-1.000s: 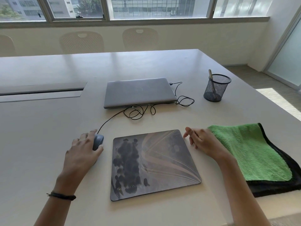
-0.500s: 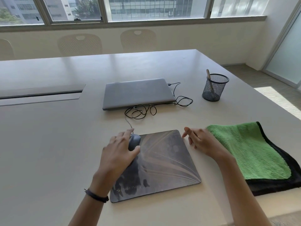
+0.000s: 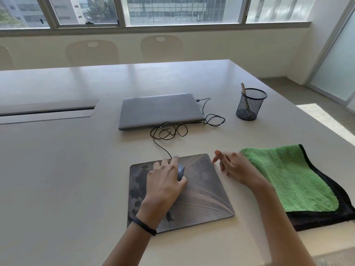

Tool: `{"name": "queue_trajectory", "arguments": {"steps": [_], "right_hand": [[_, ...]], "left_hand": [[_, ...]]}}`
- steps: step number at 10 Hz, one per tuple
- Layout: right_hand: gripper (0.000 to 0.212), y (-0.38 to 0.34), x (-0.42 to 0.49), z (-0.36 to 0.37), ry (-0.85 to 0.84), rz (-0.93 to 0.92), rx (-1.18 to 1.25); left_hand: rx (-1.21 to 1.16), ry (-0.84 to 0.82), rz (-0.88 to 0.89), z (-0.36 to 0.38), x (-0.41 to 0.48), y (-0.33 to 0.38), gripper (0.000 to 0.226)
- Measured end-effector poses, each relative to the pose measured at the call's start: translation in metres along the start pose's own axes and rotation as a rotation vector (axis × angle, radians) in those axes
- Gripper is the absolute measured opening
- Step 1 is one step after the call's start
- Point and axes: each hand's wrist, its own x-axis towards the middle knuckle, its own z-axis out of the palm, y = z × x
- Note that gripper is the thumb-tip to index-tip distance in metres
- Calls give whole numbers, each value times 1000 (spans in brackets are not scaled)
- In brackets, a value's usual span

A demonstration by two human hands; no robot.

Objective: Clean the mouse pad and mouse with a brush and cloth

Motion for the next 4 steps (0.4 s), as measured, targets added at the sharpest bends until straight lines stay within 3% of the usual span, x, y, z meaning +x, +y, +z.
{"name": "queue_trajectory", "arguments": {"steps": [4], "right_hand": [[52,-2,1,0,-15,16,-3]], "left_hand": [[134,-33,-33,2,4,15,48]]}}
